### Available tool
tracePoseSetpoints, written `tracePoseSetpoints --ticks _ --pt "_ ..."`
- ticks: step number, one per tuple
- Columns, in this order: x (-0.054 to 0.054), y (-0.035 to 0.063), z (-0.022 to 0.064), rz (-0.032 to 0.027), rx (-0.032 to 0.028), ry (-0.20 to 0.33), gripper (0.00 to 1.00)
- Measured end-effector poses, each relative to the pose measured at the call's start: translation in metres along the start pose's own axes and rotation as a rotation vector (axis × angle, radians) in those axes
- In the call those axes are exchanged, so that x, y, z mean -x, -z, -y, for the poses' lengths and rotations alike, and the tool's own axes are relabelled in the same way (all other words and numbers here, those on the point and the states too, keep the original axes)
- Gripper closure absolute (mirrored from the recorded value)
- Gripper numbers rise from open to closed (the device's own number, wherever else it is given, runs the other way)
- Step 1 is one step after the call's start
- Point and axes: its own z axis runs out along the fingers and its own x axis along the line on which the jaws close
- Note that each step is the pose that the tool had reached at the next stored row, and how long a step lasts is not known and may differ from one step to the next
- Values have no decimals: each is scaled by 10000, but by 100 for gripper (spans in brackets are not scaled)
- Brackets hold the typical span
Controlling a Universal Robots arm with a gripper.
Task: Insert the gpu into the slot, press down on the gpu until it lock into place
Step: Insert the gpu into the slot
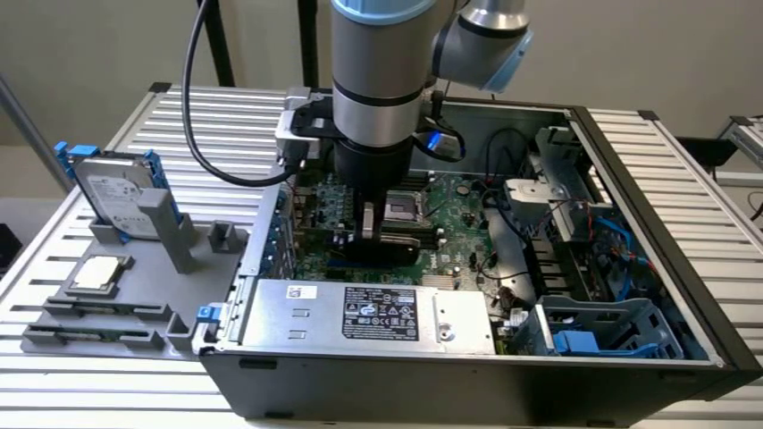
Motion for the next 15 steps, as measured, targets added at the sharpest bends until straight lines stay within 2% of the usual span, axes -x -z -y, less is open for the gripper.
tracePoseSetpoints --ticks 8,15 --pt "2 0 0 -6 102 -5 74" --pt "3 4 9 0 149 -8 74"
